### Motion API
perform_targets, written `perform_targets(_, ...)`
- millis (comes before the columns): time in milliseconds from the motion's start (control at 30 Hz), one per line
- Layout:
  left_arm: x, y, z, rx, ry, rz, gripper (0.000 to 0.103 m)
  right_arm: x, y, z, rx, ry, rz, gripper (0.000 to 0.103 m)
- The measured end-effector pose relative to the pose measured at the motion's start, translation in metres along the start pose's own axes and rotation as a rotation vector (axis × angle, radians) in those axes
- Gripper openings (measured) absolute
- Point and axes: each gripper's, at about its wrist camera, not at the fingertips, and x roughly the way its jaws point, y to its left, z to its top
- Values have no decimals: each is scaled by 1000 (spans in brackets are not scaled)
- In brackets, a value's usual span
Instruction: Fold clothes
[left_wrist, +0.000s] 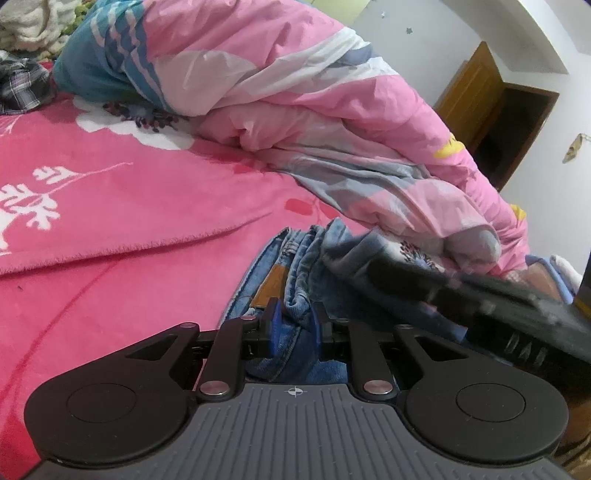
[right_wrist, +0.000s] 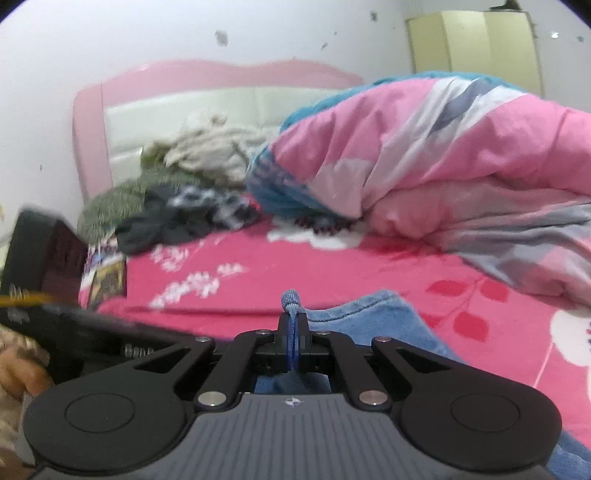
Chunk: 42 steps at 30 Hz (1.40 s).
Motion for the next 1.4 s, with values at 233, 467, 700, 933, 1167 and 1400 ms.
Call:
perform_targets(233, 0, -2, -3, 11, -31, 6, 7, 12, 3, -15, 15, 39, 13, 1)
perform_targets(467, -2, 1, -1, -19, -34, -8, 6, 10, 4, -12, 8, 10, 37, 2)
perform_targets(700, -1, 7, 0, -46, -12, -21, 6, 11, 1, -19, 17, 51, 77, 23)
perform_targets(933, -1, 9, 1, -61, -9, -34, 6, 9, 23, -21, -156, 53, 9, 33)
perform_targets(1167, -2, 12, 2, -81, -7, -50, 6, 9, 36, -26, -285, 49, -47, 38)
perform_targets(1400, -4, 15, 4, -100, -42, -81, 5, 15, 40, -22, -295, 28, -78, 13)
